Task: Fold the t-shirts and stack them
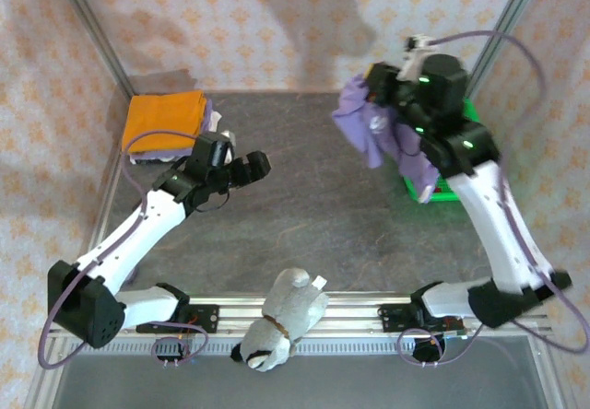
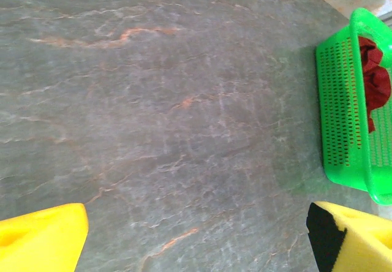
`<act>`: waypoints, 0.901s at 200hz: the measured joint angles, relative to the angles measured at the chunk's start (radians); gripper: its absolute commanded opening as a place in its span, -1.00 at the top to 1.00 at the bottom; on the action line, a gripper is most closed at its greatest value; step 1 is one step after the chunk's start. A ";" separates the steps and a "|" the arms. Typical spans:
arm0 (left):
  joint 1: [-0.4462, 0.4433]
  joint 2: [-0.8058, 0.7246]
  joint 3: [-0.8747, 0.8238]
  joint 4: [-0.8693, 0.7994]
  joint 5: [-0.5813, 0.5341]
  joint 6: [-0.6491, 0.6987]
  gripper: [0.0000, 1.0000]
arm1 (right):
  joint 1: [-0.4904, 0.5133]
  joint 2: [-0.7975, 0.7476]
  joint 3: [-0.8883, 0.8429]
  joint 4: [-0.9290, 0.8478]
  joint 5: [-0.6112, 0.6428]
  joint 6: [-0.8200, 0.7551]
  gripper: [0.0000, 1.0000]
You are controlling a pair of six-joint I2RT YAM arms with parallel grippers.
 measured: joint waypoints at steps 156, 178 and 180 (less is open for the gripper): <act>-0.102 0.218 0.073 -0.138 0.015 0.056 -0.43 | -0.031 0.388 -0.098 -0.511 -0.002 0.112 -0.10; -0.172 0.317 0.164 -0.137 0.021 0.076 -0.36 | -0.043 0.330 -0.253 -0.521 -0.005 0.116 -0.08; -0.177 0.325 0.170 -0.137 0.023 0.076 -0.35 | -0.043 0.327 -0.262 -0.520 -0.005 0.116 -0.08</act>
